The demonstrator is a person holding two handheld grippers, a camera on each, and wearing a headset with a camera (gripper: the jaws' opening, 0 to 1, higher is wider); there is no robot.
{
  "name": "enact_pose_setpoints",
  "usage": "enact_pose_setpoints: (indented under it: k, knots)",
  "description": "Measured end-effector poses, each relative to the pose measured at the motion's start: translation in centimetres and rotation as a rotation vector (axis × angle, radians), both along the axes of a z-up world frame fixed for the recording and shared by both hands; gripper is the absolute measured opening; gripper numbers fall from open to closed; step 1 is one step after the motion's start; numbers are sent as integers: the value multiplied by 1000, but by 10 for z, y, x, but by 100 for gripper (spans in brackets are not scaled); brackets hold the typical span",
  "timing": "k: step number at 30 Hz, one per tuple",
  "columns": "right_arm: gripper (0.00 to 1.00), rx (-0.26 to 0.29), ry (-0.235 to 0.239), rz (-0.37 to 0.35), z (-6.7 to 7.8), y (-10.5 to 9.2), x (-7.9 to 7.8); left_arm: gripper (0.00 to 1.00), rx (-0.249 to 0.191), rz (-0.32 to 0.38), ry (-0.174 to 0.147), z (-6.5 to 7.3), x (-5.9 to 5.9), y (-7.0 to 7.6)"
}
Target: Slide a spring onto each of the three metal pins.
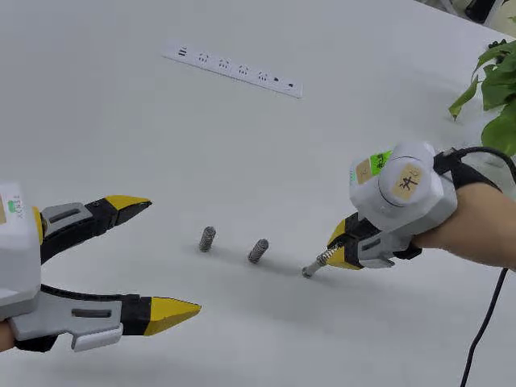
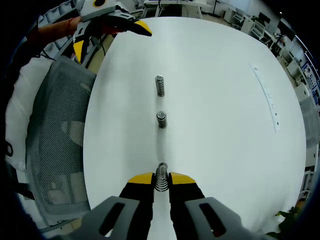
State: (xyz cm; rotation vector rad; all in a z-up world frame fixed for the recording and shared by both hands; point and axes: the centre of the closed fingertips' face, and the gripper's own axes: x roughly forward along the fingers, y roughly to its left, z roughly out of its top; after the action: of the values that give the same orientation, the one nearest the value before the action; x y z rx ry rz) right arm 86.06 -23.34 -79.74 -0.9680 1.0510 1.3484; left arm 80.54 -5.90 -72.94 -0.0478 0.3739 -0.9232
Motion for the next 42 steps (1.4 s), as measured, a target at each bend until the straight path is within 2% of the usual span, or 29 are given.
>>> enact_pose_setpoints:
  k: [17,26,42]
  knots:
    - [12,3,-25,18,-15,5,-2,85,6,-2,0,-2,1,1]
    - [12,6,-35,22,-29,6,-3,84,11,-6,4,-5,1,1]
    - [12,13,-36,-2,-46,4,-3,84,13,-11,7,-5,0,-1]
